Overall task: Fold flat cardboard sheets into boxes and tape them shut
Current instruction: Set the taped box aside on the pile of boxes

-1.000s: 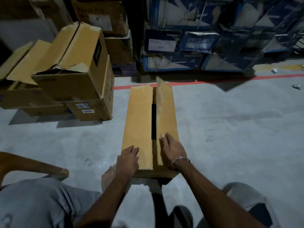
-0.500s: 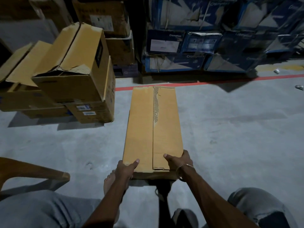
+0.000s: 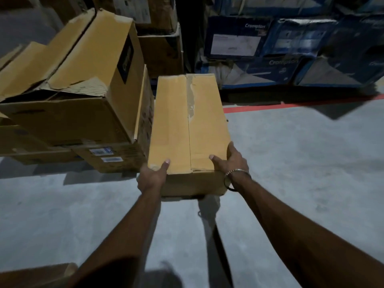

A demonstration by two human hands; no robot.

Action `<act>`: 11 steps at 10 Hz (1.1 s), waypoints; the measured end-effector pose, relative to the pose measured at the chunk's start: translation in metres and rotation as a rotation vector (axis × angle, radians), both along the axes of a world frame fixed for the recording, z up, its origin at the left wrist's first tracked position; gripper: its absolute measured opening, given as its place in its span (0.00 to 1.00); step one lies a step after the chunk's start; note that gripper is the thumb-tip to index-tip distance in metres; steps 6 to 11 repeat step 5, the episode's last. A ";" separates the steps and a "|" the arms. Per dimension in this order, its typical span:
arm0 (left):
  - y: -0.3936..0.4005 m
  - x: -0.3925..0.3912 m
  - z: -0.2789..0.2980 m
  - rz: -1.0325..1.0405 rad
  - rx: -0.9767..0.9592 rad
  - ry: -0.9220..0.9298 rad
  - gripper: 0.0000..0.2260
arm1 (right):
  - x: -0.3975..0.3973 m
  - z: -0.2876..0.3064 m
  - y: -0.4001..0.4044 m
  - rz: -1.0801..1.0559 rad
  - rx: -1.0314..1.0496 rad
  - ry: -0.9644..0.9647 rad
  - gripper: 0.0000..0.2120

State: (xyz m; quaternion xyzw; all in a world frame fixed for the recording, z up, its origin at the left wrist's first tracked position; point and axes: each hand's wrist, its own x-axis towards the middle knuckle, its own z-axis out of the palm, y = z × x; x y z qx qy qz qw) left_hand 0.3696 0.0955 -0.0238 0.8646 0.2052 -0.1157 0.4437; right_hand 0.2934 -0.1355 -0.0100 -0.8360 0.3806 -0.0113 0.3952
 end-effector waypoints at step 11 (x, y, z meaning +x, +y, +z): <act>0.010 0.020 0.095 -0.445 0.368 -0.034 0.56 | 0.043 0.078 -0.002 0.266 -0.285 0.081 0.37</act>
